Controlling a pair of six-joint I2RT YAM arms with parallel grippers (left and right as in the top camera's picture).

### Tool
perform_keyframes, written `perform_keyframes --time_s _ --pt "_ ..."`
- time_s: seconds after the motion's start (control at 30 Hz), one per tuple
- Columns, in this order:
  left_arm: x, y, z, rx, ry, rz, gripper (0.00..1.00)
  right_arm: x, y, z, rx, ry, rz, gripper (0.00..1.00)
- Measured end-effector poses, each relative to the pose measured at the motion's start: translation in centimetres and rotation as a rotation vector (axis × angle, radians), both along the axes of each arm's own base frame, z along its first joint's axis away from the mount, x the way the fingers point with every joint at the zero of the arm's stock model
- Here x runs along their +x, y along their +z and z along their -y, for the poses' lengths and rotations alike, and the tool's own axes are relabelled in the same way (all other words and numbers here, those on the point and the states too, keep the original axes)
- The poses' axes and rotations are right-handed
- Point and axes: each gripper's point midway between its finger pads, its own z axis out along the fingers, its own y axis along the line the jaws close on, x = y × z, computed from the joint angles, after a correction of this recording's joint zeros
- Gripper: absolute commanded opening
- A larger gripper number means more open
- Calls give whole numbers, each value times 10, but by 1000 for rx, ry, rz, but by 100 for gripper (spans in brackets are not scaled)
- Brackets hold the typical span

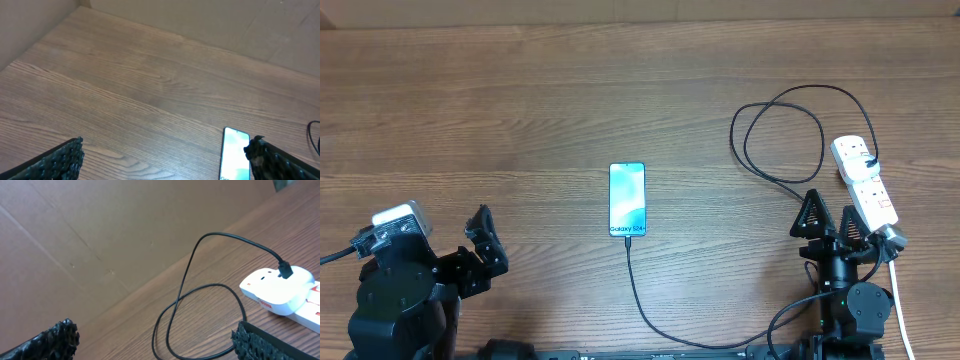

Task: Plug charger to phone and switch on socket

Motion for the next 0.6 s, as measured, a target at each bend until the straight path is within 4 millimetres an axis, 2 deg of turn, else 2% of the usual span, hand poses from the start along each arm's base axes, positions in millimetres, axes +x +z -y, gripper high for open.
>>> perform_keyframes --time_s 0.6 --pt "0 0 0 0 0 0 100 0 0 1 -6 -3 -1 100"
